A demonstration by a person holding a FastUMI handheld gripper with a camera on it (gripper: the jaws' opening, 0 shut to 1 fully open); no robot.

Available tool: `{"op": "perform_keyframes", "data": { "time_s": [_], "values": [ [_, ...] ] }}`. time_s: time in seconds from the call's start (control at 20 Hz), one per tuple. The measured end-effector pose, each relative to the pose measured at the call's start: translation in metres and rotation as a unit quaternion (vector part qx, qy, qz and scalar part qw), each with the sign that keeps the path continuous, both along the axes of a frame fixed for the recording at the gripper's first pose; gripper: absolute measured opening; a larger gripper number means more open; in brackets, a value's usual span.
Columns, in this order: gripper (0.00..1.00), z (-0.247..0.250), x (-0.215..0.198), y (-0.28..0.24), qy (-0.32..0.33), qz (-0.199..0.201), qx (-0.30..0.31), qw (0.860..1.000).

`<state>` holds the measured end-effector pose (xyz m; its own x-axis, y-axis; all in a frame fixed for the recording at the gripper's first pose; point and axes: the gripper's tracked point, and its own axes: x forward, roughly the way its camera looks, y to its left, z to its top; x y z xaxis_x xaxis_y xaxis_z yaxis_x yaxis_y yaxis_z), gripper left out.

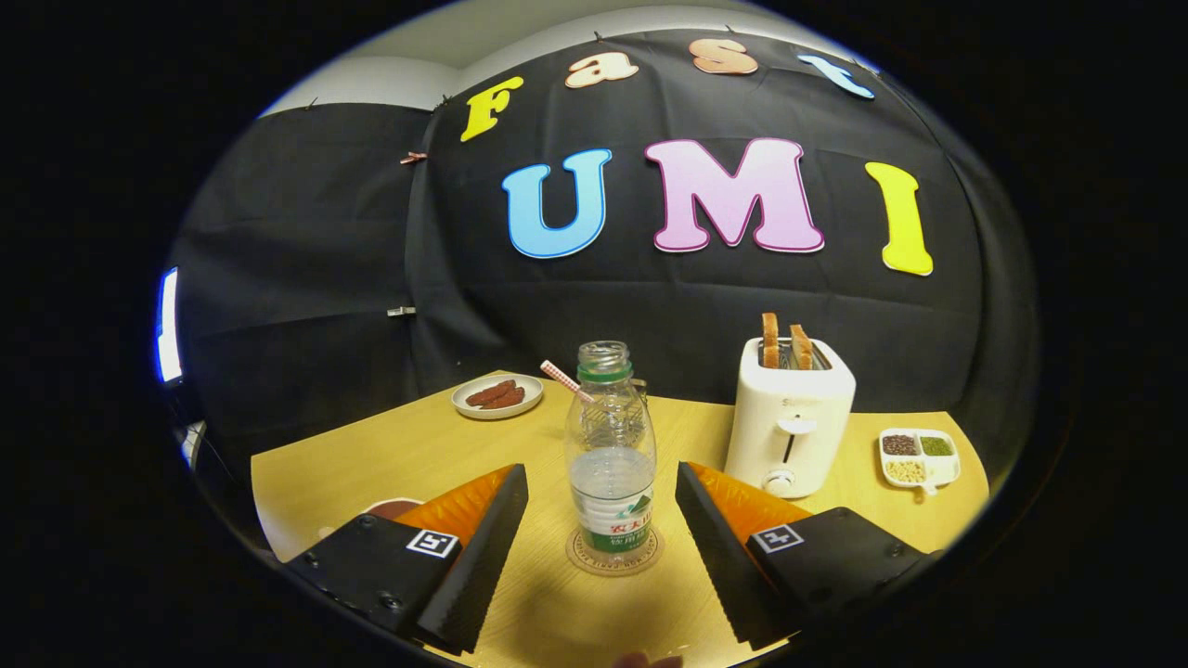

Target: Take the bottle from table, then pour the juice into the cup, finally place the bottle on the coaster

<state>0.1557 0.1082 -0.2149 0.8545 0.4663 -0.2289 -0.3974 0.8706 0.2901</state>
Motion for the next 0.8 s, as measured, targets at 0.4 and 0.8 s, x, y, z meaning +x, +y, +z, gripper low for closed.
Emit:
{"op": "perform_keyframes", "data": {
  "time_s": [0.4, 0.8],
  "values": [
    [0.98, 0.066, -0.059, -0.044, -0.002, -0.078, -0.023, 0.997],
    [0.98, 0.129, -0.095, -0.096, -0.021, -0.138, -0.072, 0.988]
  ]
}}
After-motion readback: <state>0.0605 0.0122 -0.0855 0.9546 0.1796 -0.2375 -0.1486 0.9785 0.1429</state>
